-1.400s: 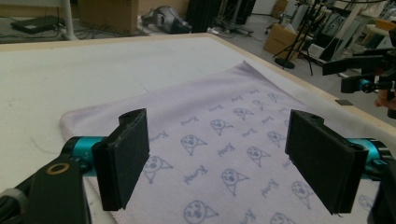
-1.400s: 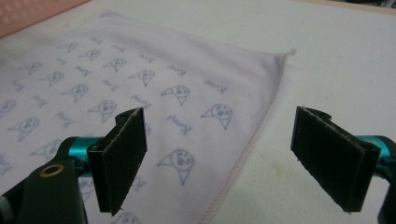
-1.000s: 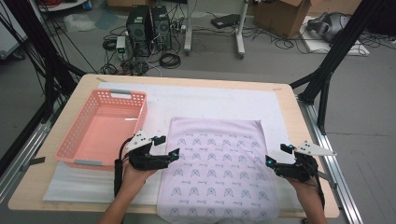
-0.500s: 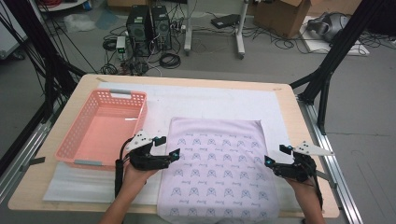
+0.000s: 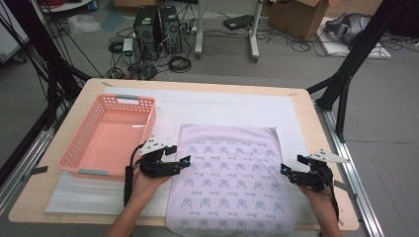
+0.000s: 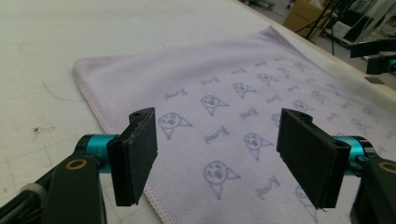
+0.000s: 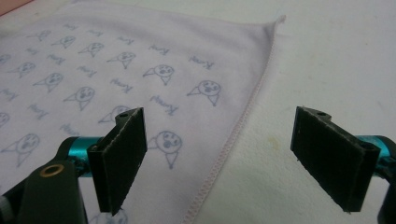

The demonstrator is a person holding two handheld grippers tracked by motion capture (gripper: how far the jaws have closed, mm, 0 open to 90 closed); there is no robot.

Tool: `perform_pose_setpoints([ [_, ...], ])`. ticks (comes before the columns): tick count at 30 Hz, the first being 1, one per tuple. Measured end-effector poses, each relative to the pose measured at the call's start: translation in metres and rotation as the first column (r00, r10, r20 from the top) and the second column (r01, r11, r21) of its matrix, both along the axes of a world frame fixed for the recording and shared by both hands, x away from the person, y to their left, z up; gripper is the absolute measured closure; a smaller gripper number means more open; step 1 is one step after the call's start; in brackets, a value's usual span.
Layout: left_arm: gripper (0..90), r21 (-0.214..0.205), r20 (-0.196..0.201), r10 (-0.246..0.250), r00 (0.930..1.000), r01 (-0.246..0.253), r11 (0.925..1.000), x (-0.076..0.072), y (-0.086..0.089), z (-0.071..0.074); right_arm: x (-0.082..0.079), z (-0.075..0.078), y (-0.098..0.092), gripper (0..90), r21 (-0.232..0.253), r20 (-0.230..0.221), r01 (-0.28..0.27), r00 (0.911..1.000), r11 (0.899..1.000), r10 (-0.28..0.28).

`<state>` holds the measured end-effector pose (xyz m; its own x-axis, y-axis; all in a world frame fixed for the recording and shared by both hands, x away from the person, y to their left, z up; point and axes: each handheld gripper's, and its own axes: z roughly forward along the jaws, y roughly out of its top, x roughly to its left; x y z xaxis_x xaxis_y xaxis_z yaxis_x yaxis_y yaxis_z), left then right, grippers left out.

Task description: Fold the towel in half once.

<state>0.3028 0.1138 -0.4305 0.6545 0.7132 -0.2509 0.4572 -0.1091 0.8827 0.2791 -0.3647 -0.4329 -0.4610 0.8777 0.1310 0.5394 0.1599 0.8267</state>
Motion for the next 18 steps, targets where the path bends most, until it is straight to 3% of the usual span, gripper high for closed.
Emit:
perform_pose_setpoints([
  [8,30.2,0.057,-0.027,0.047,0.9985,-0.045,0.9973,0.004,-0.007,-0.008,0.016,-0.01,0.016,20.4,-0.062,-0.04,0.041,0.9982,0.997,-0.044],
  [12,30.8,0.106,-0.04,0.082,0.9958,-0.077,0.9913,0.008,-0.007,-0.011,0.026,-0.016,0.023,24.7,-0.102,-0.071,0.057,0.9954,0.993,-0.065],
  [18,31.6,0.162,-0.075,0.122,0.9896,-0.109,0.9808,0.021,-0.011,-0.015,0.037,-0.017,0.026,32.3,-0.108,-0.091,0.091,0.9907,0.99,-0.101],
])
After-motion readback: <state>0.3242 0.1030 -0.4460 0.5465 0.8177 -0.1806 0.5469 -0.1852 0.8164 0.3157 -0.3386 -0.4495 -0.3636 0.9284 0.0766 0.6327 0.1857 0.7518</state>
